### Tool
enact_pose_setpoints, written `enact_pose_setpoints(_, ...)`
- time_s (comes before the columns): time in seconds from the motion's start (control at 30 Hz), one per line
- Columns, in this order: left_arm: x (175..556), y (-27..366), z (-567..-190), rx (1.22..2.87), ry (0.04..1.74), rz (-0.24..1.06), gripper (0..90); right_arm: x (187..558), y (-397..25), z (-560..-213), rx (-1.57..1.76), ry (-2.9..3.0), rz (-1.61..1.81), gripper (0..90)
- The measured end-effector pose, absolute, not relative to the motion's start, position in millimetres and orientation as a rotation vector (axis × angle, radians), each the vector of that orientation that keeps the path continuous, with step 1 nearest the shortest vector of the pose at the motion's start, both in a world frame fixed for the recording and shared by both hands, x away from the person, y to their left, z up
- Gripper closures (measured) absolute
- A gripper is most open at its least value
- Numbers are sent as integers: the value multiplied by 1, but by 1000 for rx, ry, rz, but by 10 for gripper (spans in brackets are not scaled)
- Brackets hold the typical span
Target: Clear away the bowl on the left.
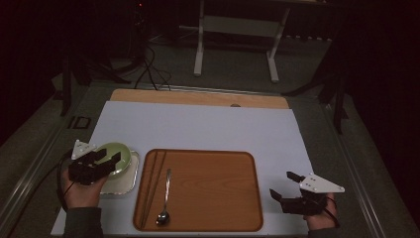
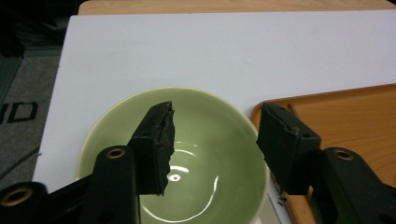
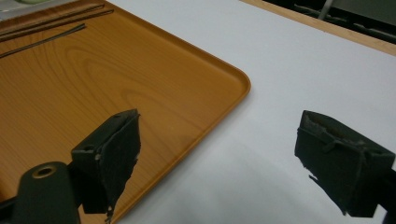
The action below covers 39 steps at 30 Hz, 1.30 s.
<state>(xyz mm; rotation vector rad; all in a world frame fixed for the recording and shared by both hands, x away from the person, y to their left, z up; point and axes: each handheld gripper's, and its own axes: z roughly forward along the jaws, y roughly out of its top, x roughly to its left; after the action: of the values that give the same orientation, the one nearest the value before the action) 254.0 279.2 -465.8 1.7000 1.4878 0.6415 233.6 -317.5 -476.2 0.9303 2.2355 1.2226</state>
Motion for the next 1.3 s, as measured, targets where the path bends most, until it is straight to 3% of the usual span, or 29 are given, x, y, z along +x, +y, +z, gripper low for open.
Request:
enact_pose_setpoints(0.83,259,301,-485,1659,1613,669,294,234,-317,-476,931,2237,1223,142)
enact_pose_setpoints(1.3,258,312,-498,1644,1700,656,272,234,-317,-477,933,2236,1222,142)
